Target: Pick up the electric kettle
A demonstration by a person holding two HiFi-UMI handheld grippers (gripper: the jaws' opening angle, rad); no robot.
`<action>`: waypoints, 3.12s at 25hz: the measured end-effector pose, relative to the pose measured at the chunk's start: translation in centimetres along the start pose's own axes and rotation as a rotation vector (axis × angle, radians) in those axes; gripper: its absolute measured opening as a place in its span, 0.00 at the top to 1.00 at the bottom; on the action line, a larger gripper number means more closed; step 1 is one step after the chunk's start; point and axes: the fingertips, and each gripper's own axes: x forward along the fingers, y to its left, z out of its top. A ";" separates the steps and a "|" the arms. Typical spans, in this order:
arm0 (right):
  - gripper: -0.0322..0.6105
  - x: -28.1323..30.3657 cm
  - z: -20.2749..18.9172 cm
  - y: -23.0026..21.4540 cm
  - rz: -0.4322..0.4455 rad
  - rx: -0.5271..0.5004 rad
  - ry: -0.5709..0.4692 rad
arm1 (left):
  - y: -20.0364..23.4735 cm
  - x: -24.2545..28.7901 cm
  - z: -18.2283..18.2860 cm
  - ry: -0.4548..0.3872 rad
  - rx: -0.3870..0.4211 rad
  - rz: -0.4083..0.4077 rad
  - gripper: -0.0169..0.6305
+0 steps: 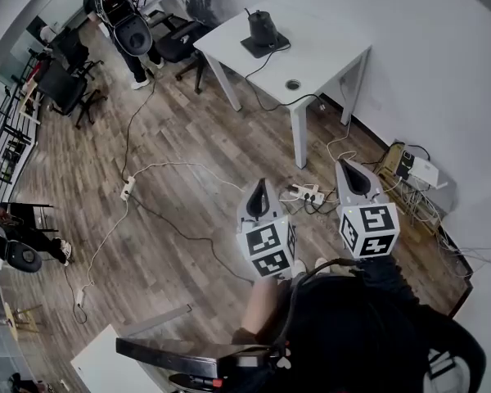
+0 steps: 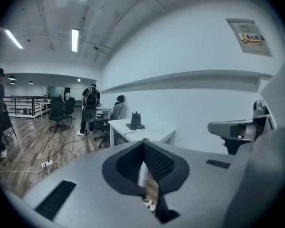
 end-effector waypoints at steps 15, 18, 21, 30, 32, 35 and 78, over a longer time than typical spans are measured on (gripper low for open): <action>0.95 0.4 -0.6 -2.1 -0.002 0.040 -0.029 | 1.8 -0.1 -0.7 0.003 -0.065 0.078 0.97; 0.95 0.5 -0.8 -2.6 0.010 0.047 -0.027 | 1.4 -0.2 -0.9 0.002 -0.081 0.086 0.97; 0.95 0.4 -1.2 -3.1 0.019 0.043 -0.027 | 1.0 -0.5 -1.3 -0.006 -0.095 0.100 0.97; 0.95 3.7 -1.2 -3.2 0.049 0.017 -0.016 | 2.3 1.4 -1.9 0.001 -0.125 0.128 0.97; 0.95 5.1 -0.7 -2.5 0.074 0.021 -0.038 | 3.2 2.4 -1.6 -0.002 -0.122 0.128 0.97; 0.95 7.8 0.1 -1.0 0.092 0.022 -0.066 | 5.3 4.2 -0.8 -0.008 -0.119 0.125 0.97; 0.95 40.6 4.6 16.9 0.105 -0.056 -0.038 | 35.2 21.5 6.5 0.004 -0.182 0.185 0.97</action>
